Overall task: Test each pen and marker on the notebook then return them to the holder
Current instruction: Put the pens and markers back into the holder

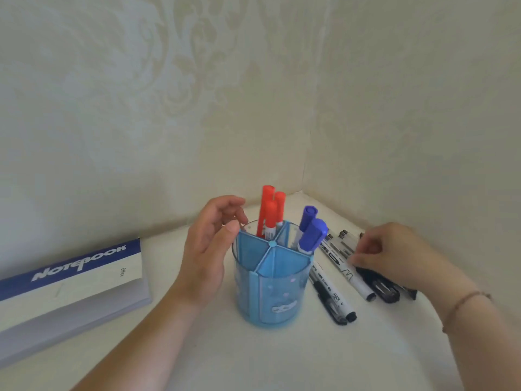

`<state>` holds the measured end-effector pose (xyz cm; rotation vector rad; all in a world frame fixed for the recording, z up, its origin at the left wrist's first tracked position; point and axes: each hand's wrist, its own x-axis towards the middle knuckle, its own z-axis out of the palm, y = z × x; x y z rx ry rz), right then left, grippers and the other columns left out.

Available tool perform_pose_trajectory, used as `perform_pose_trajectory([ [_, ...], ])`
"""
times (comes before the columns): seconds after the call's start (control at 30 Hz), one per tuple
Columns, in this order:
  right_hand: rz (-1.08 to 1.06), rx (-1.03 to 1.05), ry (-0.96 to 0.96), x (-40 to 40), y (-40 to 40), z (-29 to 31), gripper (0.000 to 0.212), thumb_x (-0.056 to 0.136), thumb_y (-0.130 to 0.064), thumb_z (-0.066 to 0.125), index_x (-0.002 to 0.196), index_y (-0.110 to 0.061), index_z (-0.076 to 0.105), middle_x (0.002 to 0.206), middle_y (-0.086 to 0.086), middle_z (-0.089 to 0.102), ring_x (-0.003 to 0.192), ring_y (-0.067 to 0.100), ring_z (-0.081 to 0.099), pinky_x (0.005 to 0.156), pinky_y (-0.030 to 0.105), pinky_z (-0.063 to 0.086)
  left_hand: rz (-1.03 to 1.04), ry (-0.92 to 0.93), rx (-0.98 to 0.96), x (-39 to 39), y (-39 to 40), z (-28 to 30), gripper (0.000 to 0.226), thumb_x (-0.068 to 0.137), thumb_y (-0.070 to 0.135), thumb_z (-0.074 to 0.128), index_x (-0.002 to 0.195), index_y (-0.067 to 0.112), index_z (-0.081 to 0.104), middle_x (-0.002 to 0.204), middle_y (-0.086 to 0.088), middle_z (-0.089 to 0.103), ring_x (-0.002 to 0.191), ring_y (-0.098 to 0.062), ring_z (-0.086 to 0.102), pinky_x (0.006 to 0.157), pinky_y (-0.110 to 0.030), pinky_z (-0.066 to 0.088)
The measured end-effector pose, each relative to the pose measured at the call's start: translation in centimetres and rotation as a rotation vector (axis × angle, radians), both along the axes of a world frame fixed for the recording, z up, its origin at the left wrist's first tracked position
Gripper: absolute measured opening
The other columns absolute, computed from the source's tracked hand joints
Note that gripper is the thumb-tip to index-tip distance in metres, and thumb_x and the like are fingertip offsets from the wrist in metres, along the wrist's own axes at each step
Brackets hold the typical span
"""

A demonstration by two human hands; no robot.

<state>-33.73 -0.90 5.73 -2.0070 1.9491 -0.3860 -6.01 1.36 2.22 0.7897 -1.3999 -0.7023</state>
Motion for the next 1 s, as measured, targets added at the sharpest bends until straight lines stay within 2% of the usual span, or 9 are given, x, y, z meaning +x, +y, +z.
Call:
perform_pose_trajectory([
  [0.2, 0.01, 0.077, 0.329, 1.4, 0.4, -0.2, 0.028, 0.066, -0.052, 0.074, 0.065, -0.026, 0.065, 0.062, -0.011, 0.064, 0.063, 0.007, 0.06, 0.058, 0.025, 0.049, -0.032, -0.013, 0.025, 0.0, 0.2, -0.2, 0.042, 0.073, 0.028, 0.057, 0.115, 0.03, 0.057, 0.105, 0.003, 0.066, 0.094, -0.019, 0.06, 0.083, -0.038, 0.046],
  [0.3, -0.029, -0.004, 0.199, 1.2, 0.0, -0.3, 0.022, 0.074, -0.046, 0.067, 0.068, -0.025, 0.061, 0.071, -0.009, 0.065, 0.069, 0.012, 0.061, 0.066, 0.031, 0.054, -0.045, -0.02, 0.024, 0.1, 0.2, -0.3, 0.033, 0.074, 0.027, 0.056, 0.107, 0.022, 0.055, 0.096, 0.004, 0.062, 0.089, -0.019, 0.057, 0.08, -0.039, 0.041],
  [0.4, -0.063, -0.301, -0.197, 0.6, 0.6, 1.0, 0.016, 0.082, -0.034, 0.071, 0.078, -0.022, 0.062, 0.08, -0.002, 0.066, 0.063, 0.015, 0.056, 0.056, 0.028, 0.046, -0.024, -0.024, 0.027, 0.1, 0.3, -0.2, 0.035, 0.074, 0.027, 0.057, 0.109, 0.028, 0.057, 0.095, -0.004, 0.063, 0.09, -0.02, 0.058, 0.081, -0.043, 0.045],
  [0.47, -0.01, -0.47, -0.718, 0.5, 1.5, 2.1, 0.019, 0.074, -0.028, 0.079, 0.083, -0.018, 0.066, 0.071, -0.001, 0.064, 0.051, 0.013, 0.049, 0.048, 0.022, 0.041, -0.008, -0.044, 0.018, 0.1, 0.4, -0.1, 0.036, 0.074, 0.027, 0.057, 0.109, 0.034, 0.058, 0.098, 0.002, 0.066, 0.092, -0.018, 0.06, 0.082, -0.042, 0.046],
  [0.53, 0.175, -0.521, -1.281, 0.6, 2.3, 2.9, 0.029, 0.068, -0.033, 0.079, 0.089, -0.016, 0.068, 0.075, 0.0, 0.061, 0.061, 0.013, 0.052, 0.054, 0.023, 0.044, 0.009, -0.05, 0.007, 0.0, 0.5, 0.0, 0.035, 0.075, 0.029, 0.057, 0.109, 0.037, 0.058, 0.101, 0.008, 0.066, 0.096, -0.017, 0.061, 0.083, -0.038, 0.047],
  [0.6, 0.32, -0.529, -1.516, 1.1, 2.8, 3.0, 0.032, 0.073, -0.037, 0.076, 0.099, -0.02, 0.067, 0.091, 0.0, 0.06, 0.082, 0.015, 0.058, 0.063, 0.025, 0.049, 0.02, -0.056, -0.001, -0.1, 0.5, 0.0, 0.036, 0.076, 0.032, 0.057, 0.112, 0.038, 0.058, 0.107, 0.008, 0.066, 0.102, -0.018, 0.06, 0.086, -0.036, 0.046],
  [0.73, 0.396, -0.721, -1.447, 3.6, 3.8, 2.8, 0.047, 0.084, -0.025, 0.065, 0.126, -0.022, 0.046, 0.089, -0.001, 0.067, 0.083, 0.019, 0.062, 0.072, 0.032, 0.054, 0.026, -0.105, -0.007, -0.3, 0.6, -0.1, 0.039, 0.077, 0.035, 0.058, 0.116, 0.04, 0.055, 0.107, 0.009, 0.065, 0.104, -0.022, 0.061, 0.088, -0.035, 0.046],
  [0.8, 0.434, -0.783, -1.315, 4.9, 4.3, 2.6, 0.047, 0.085, -0.014, 0.064, 0.123, -0.025, 0.038, 0.084, 0.001, 0.07, 0.075, 0.021, 0.064, 0.068, 0.034, 0.054, 0.035, -0.111, -0.022, -0.2, 0.6, -0.1, 0.04, 0.077, 0.035, 0.059, 0.115, 0.043, 0.055, 0.107, 0.008, 0.064, 0.104, -0.024, 0.061, 0.088, -0.035, 0.046],
  [1.0, 0.458, -0.759, -0.854, 5.9, 4.3, 1.3, 0.011, 0.087, -0.036, 0.065, 0.098, -0.032, 0.064, 0.092, -0.009, 0.069, 0.077, 0.017, 0.064, 0.067, 0.032, 0.052, 0.042, -0.114, -0.031, -0.2, 0.5, -0.1, 0.04, 0.078, 0.035, 0.056, 0.118, 0.038, 0.055, 0.107, 0.006, 0.066, 0.101, -0.026, 0.06, 0.088, -0.04, 0.048],
])
